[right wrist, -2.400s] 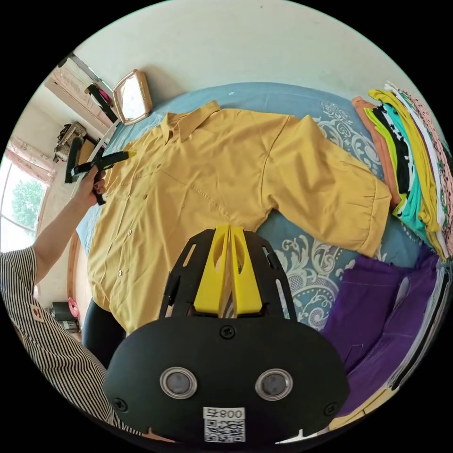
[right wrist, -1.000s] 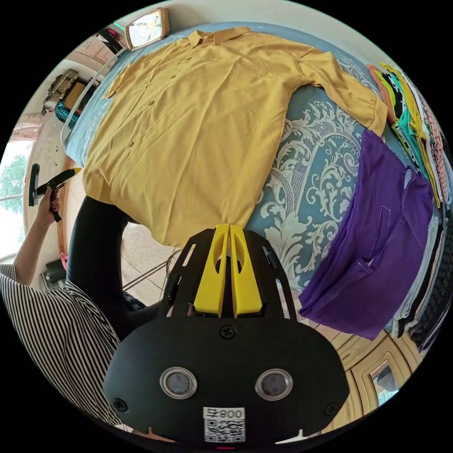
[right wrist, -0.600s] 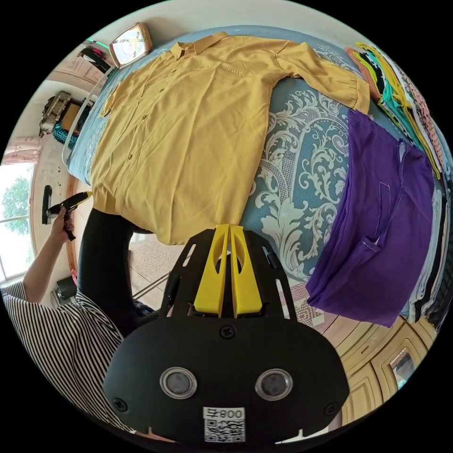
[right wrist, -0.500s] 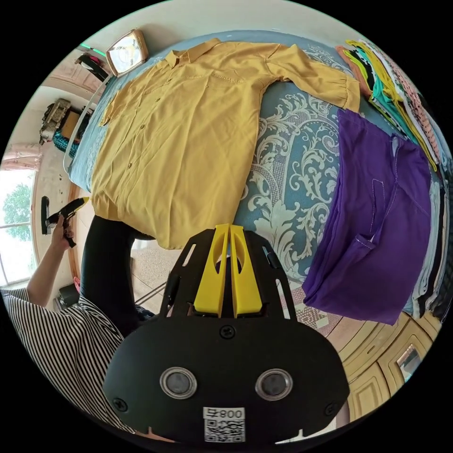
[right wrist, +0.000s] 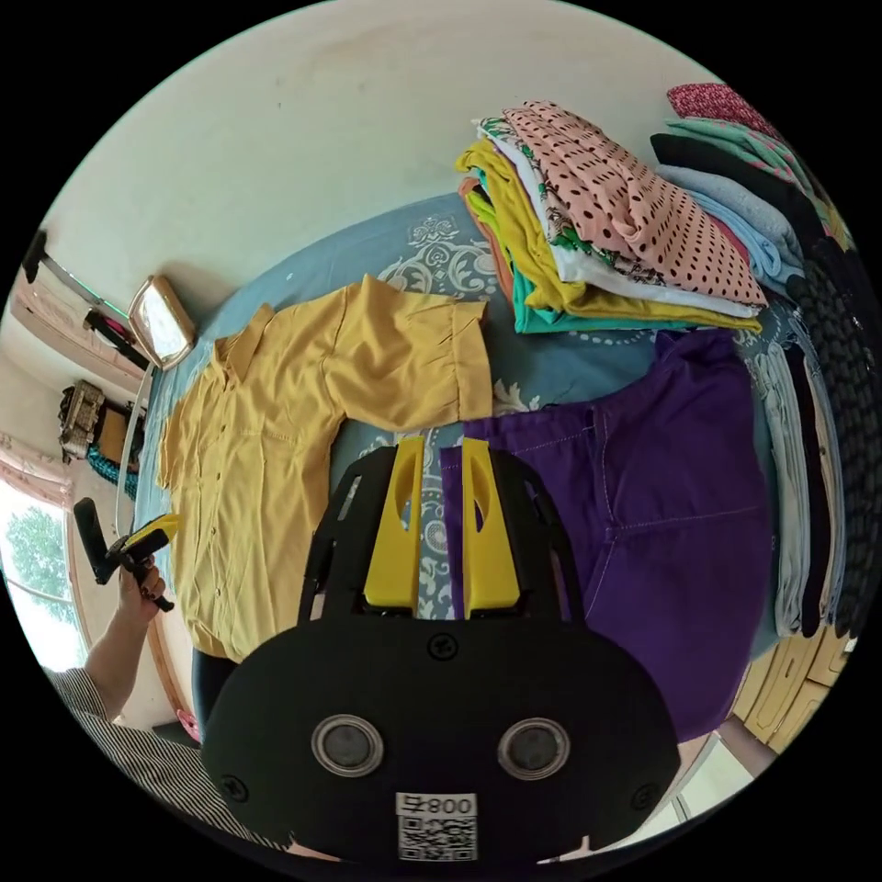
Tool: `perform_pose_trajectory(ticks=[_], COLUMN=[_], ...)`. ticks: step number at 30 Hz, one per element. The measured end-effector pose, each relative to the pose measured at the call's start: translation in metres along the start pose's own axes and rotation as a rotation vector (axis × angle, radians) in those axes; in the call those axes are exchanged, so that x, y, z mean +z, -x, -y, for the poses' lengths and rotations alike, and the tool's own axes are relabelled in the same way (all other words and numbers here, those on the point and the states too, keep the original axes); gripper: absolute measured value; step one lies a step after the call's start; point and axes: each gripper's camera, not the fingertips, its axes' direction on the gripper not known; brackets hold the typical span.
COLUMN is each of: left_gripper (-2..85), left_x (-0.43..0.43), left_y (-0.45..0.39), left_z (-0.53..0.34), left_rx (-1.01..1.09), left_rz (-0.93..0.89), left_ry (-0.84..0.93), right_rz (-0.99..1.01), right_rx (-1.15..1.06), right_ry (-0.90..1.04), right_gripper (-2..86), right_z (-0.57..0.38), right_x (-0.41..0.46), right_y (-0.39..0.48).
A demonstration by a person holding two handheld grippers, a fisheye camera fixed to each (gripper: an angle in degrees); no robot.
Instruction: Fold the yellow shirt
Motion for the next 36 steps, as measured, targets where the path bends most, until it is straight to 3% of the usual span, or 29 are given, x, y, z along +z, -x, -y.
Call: perform_pose_trajectory(ticks=[8,15,19,23,30,36], left_gripper=[9.6,13.0,12.7,5.4,1.7,1.3], left_x=[0.167,0.274,0.334,0.378,0.337,0.246], left_y=[-0.028,-0.055,-0.067,-0.056,-0.016,0.047], left_z=[0.139,0.217,0.253,0.268,0.284,0.297], left_rx=[0.227,0.281,0.313,0.295,0.211,0.119], left_rz=[-0.032,0.018,0.145,0.314,0.115,-0.111], left_ry=[0.102,0.145,0.196,0.257,0.114,-0.066], right_rz=[-0.020,-0.060,-0.049,-0.060,0.081,0.246], right_rx=[0.025,0.010,0.024,0.015,0.020,-0.068], right_ry=[0.062,0.020,0.002,-0.015,-0.078,-0.267], right_gripper=[10.0,8.1,6.7,3.9,0.5,0.2], right_z=[0.043,0.039,0.039,0.035,0.026,0.015], right_x=[0.039,0.037,0.032,0.030,0.009,-0.044], right_y=[-0.029,-0.034,-0.041,-0.044,-0.055,-0.026])
